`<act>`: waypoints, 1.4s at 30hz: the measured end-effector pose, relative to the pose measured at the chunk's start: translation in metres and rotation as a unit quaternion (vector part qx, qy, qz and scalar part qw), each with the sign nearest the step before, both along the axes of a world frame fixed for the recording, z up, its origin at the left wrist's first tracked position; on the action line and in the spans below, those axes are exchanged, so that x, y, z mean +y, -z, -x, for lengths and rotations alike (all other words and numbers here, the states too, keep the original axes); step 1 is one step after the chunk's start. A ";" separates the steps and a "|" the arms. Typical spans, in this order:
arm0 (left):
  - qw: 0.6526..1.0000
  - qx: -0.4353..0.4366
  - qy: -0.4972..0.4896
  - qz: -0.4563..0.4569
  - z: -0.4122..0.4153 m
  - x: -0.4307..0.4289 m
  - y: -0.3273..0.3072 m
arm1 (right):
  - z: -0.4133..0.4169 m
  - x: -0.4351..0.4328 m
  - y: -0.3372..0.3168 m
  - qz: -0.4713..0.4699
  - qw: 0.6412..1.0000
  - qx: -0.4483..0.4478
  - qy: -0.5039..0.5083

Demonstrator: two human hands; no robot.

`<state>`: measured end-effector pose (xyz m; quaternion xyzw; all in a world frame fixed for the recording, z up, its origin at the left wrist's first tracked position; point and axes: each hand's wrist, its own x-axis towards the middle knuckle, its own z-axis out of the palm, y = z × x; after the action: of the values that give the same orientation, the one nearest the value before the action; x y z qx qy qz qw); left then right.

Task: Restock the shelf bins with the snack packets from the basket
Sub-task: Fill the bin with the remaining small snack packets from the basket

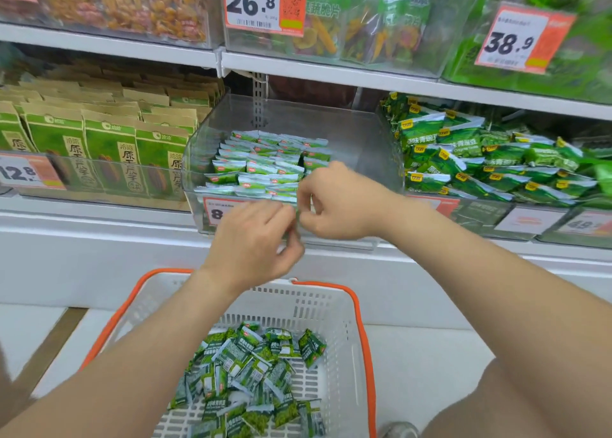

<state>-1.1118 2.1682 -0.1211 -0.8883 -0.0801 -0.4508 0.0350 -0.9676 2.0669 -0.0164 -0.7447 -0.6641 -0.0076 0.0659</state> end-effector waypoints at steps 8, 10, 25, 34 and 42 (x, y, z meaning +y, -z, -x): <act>0.808 0.552 -0.032 0.204 0.029 -0.011 0.128 | 0.046 -0.028 0.096 0.428 0.900 -0.083 -0.025; 0.709 0.653 -0.022 0.264 0.038 -0.017 0.166 | 0.055 -0.032 0.109 0.453 0.882 -0.114 -0.059; 0.472 0.811 0.039 0.343 0.073 -0.055 0.245 | 0.076 -0.019 0.131 0.426 0.887 -0.133 -0.122; 0.587 0.550 0.070 0.590 0.026 -0.022 0.163 | 0.059 -0.017 0.111 0.408 0.901 -0.109 -0.101; 0.670 0.337 0.137 0.647 0.010 -0.006 0.051 | 0.024 -0.023 0.091 0.264 0.959 0.080 0.060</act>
<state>-1.1214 2.1621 -0.1721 -0.7810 -0.2117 0.0446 -0.5859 -0.9915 2.0437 -0.1069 -0.7721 -0.5894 0.2236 -0.0803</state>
